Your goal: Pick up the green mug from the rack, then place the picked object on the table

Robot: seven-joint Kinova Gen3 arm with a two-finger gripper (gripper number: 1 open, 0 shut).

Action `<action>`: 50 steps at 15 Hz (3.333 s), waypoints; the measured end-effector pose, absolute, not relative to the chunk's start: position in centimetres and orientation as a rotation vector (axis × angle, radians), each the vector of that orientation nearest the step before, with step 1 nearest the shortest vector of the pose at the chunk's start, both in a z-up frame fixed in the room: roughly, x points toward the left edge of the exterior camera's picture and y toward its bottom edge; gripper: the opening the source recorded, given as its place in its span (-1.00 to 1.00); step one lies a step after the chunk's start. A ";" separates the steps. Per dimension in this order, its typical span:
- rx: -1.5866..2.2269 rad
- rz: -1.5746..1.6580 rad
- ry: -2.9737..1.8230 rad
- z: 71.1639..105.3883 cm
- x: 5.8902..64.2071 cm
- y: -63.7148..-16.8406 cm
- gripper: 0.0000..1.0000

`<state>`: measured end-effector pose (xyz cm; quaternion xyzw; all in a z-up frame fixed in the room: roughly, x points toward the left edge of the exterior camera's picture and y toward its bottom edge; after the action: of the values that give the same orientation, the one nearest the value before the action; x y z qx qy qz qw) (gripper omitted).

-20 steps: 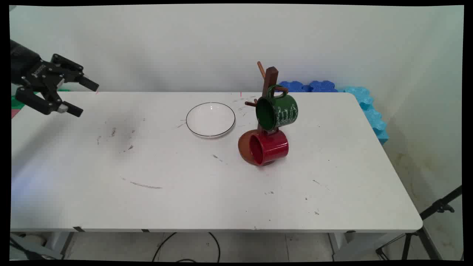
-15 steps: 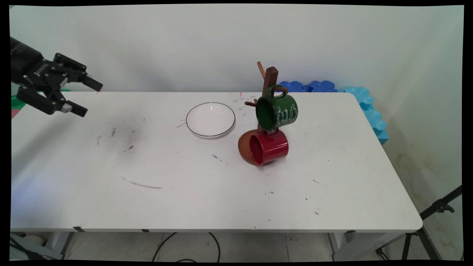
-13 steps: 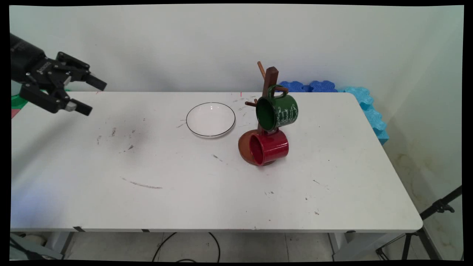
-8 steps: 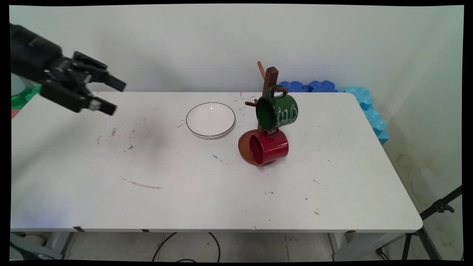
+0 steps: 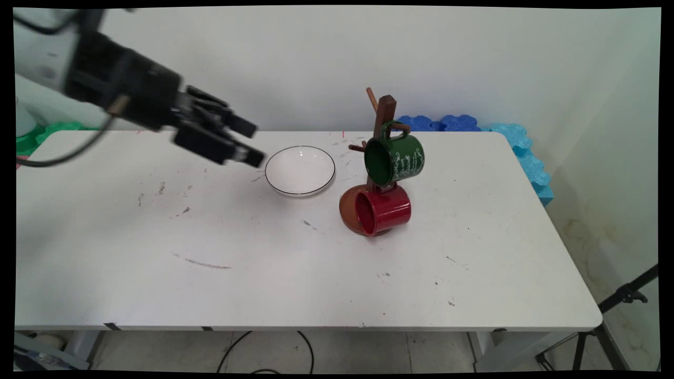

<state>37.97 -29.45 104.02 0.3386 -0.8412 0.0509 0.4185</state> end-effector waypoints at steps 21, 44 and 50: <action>1.110 0.087 -1.875 92.6 22.4 -36.8 1.00; 1.071 0.108 -1.780 90.1 20.2 -37.8 -1.00; 1.040 0.094 -1.765 90.7 19.8 -36.8 -1.00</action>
<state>19.82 -36.76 90.72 0.4337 -0.7357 0.0392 0.5187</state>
